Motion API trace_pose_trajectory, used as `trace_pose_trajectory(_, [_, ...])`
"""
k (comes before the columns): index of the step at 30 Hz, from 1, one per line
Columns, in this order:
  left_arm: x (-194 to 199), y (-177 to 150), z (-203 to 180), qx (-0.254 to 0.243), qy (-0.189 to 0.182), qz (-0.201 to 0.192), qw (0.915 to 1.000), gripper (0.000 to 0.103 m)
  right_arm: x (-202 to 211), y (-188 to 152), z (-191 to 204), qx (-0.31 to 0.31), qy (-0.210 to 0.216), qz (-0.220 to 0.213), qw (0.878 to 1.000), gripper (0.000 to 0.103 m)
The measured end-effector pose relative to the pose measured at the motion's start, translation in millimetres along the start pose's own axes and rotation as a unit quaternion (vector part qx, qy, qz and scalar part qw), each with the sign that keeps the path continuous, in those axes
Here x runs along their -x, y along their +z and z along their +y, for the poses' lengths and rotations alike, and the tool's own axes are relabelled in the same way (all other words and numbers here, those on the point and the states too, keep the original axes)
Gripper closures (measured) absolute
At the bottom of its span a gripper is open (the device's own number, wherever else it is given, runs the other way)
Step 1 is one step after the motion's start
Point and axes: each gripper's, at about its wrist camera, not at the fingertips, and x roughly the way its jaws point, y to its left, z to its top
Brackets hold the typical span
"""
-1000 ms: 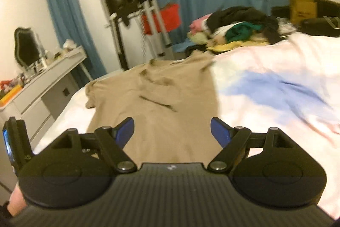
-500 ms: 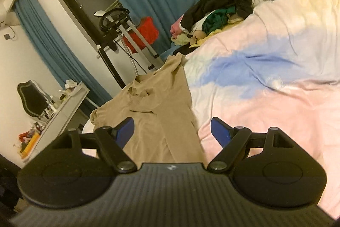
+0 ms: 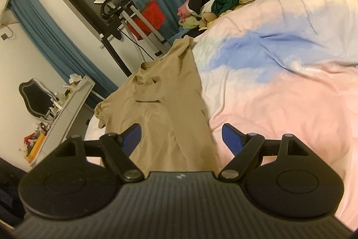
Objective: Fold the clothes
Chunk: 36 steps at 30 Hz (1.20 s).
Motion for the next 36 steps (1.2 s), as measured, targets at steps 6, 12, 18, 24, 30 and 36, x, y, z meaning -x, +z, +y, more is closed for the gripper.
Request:
trace_pose_trajectory(6, [52,-4,-13,-0.009,0.034,-0.017,0.9992,0.101,-2,-4,6,0.005,0.002,0.008,1.000,0.022])
trace_pose_trajectory(12, [60,-12,19,0.000,0.128,-0.008,0.9917,0.101,-3,-8,11,0.010,0.004,0.013,1.000,0.022])
trace_pose_trajectory(18, [46,-9,38,0.001,0.166,0.004,0.9861,0.099,1,-12,16,0.017,-0.002,0.009,1.000,0.022])
trace_pose_trajectory(24, [68,32,38,0.011,0.143,-0.033,0.9891,0.055,0,-11,23,0.038,-0.018,-0.003,0.999,0.022])
trace_pose_trajectory(30, [93,113,44,0.029,0.142,-0.128,0.9812,0.042,-25,-7,23,0.049,-0.032,-0.004,0.998,0.022])
trace_pose_trajectory(36, [45,208,72,0.046,0.173,-0.202,0.9629,0.042,-45,-3,31,0.095,-0.028,-0.003,0.995,0.022])
